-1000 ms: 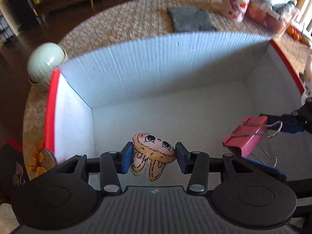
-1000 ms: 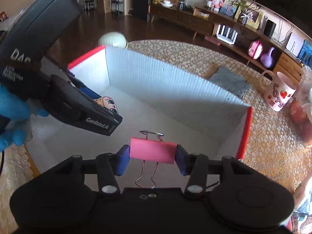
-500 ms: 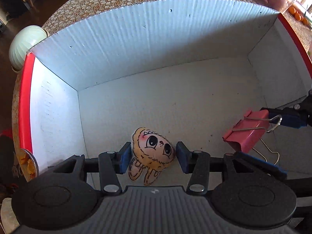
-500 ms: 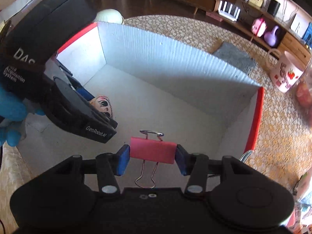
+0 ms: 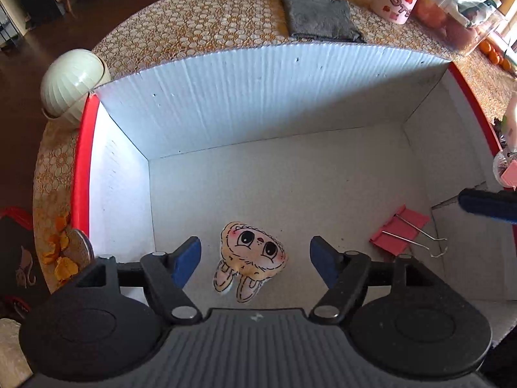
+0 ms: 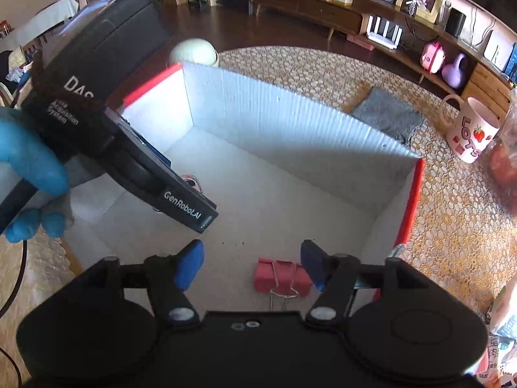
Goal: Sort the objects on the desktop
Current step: 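Open the left tool to drop the plush while the right tool releases the clip into the box, then withdraw both tools from the box back toward the cluttered items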
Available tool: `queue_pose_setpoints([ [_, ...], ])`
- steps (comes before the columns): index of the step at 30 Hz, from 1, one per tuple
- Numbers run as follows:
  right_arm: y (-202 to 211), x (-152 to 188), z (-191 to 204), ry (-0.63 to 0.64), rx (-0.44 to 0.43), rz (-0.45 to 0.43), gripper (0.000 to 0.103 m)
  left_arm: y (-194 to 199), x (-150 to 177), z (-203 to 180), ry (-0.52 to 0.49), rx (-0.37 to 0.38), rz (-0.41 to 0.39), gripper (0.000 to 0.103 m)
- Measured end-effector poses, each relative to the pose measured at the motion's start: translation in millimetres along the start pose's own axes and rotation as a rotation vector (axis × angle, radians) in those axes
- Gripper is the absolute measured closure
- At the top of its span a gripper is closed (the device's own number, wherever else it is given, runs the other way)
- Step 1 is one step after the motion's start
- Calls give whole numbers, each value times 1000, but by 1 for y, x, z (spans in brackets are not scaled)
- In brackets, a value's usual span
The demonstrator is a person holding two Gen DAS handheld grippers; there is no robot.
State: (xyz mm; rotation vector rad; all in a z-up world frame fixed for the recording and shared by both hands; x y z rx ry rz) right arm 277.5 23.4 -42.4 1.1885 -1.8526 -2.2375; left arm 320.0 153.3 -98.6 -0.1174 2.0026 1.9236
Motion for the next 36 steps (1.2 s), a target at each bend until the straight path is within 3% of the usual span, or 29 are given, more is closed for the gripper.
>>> queue_pose_setpoints([
  [1, 4, 1, 0, 5, 3, -14, 25, 5, -6, -3, -3, -1, -8, 23],
  [11, 52, 12, -9, -34, -21, -104, 21, 40, -8, -11, 20, 3, -110, 15],
  [17, 82, 24, -14, -46, -31, -160, 17, 53, -1, -14, 86, 41, -159, 12],
  [19, 90, 29, -15, -45, -33, -174, 16, 56, 3, -16, 100, 38, -179, 1],
  [36, 138, 76, -37, -116, -29, -243, 13, 98, 45, -43, 133, 12, -358, 0],
])
Point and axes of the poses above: each gripper's, at about its wrist camera, not at the fingertips, and y roughly against the way its jaws point, z to its left, x to its underside, the point moved 2 cm from there along -y, roughly the way its jaws point
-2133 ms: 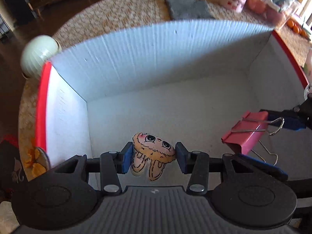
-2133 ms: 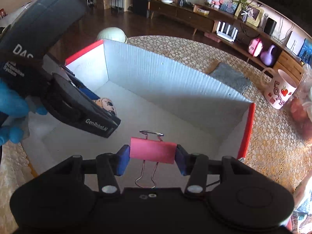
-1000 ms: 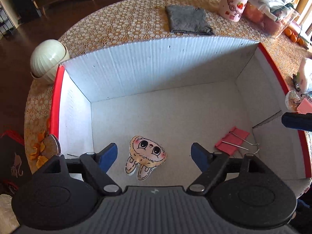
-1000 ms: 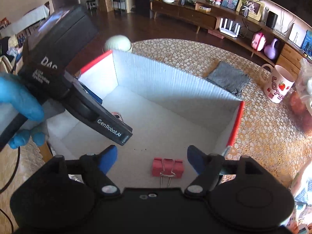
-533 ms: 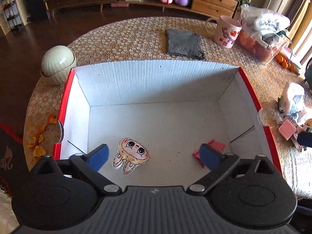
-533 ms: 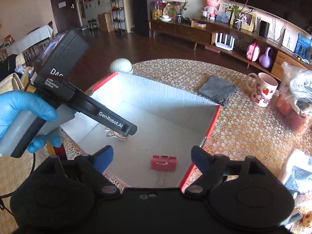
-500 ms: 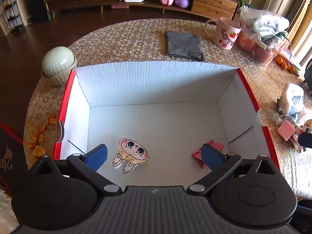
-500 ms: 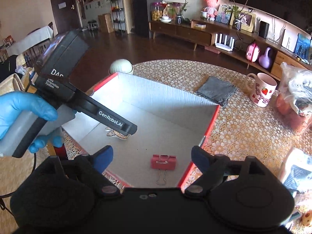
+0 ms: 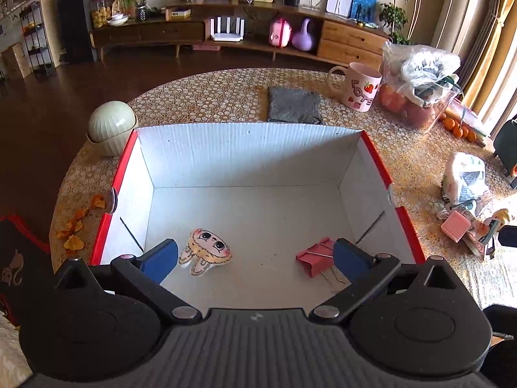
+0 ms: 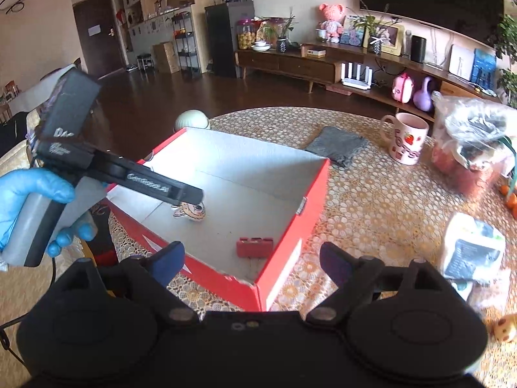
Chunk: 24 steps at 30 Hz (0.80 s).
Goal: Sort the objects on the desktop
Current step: 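Withdraw both tools from the box back toward the cluttered items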
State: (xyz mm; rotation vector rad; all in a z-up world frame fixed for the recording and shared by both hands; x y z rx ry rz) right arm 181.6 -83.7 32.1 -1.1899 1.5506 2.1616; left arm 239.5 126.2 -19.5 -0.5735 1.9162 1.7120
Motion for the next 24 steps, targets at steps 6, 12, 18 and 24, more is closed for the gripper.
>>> queue_pose_setpoints([
  [6, 16, 14, -16, -30, 16, -21, 12, 20, 15, -18, -28, -72, -77, 0],
  [12, 36, 32, -33, -40, 40, -49, 12, 43, 28, -48, -87, -46, -145, 0],
  [18, 56, 55, -52, -58, 87, -68, 11, 60, 38, -75, -90, 18, -182, 0],
  [24, 75, 73, -73, -109, 113, -96, 8, 70, 47, -101, -107, 82, -202, 0],
])
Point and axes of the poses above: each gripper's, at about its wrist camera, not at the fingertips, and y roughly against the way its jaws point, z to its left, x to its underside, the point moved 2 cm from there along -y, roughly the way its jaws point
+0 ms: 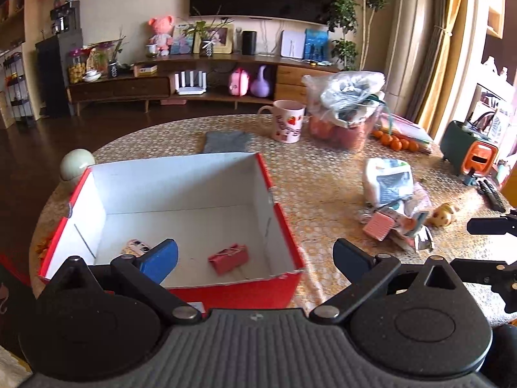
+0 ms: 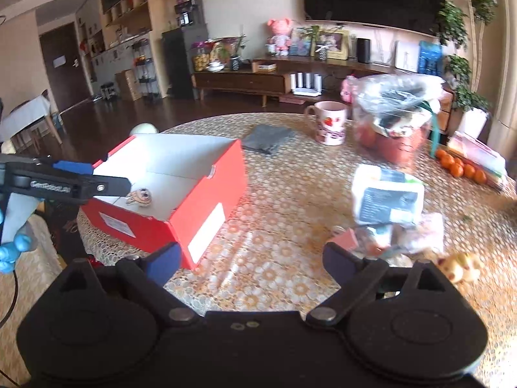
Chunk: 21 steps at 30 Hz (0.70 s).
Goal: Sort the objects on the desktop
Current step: 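Withdraw both tools from the box back toward the cluttered items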
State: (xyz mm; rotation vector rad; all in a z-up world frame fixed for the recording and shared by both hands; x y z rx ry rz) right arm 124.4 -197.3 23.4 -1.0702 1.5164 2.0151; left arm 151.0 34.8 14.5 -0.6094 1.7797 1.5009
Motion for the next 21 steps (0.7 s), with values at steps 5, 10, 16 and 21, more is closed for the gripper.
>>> queue_pose_setpoints([
  [5, 14, 14, -17, -17, 27, -19, 6, 2, 6, -27, -23, 51, -8, 0],
  [10, 23, 27, -38, -40, 65, -30, 5, -2, 14, -60, -63, 102, -9, 0],
  [16, 26, 45, -64, -72, 112, -21, 3, -15, 21, -96, -107, 159, 2, 0],
  [21, 27, 56, -88, -91, 153, -22, 2, -33, 26, -127, -153, 201, 13, 0],
])
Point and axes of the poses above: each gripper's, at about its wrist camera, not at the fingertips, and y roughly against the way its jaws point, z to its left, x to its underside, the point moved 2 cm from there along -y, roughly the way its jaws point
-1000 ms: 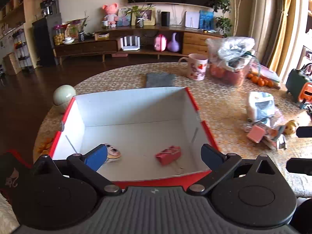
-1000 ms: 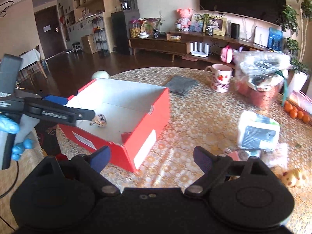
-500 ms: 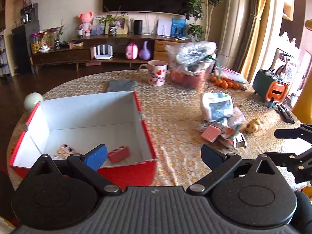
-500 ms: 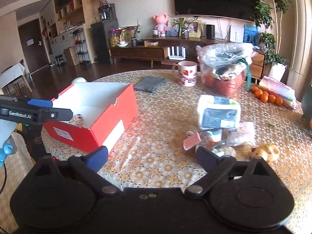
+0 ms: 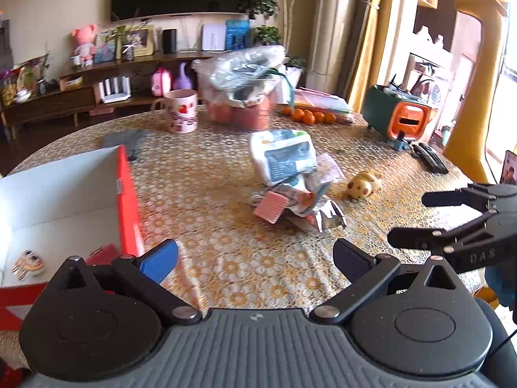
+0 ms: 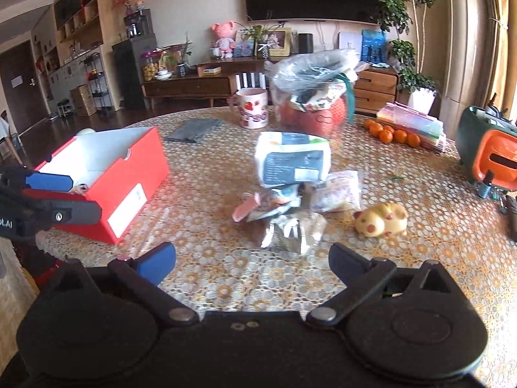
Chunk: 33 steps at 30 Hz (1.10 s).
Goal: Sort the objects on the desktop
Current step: 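Withdraw both tools from the box back toward the cluttered items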
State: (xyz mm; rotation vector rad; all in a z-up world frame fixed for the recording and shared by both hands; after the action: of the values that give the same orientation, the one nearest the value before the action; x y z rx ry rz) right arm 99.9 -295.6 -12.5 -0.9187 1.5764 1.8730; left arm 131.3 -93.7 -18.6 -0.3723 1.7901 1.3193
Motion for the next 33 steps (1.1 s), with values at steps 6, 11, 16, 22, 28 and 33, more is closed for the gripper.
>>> queue_pose_setpoints([
  [6, -6, 4, -37, -39, 61, 11, 2, -35, 0, -20, -32, 13, 25, 0],
  [11, -17, 5, -59, -44, 94, 34, 2, -63, -3, -21, -28, -3, 44, 0],
  [16, -32, 4, -75, -46, 115, 56, 2, -94, -11, -12, -18, -25, 43, 0],
  [22, -55, -1, -95, -41, 147, 78, 2, -131, -13, -8, -26, -41, 66, 1],
  [28, -80, -7, -116, -57, 183, 103, 2, -160, -8, -5, -61, -78, 91, 1],
  [33, -101, -7, -124, -49, 198, 127, 2, -177, -8, -2, -70, -68, 94, 1],
])
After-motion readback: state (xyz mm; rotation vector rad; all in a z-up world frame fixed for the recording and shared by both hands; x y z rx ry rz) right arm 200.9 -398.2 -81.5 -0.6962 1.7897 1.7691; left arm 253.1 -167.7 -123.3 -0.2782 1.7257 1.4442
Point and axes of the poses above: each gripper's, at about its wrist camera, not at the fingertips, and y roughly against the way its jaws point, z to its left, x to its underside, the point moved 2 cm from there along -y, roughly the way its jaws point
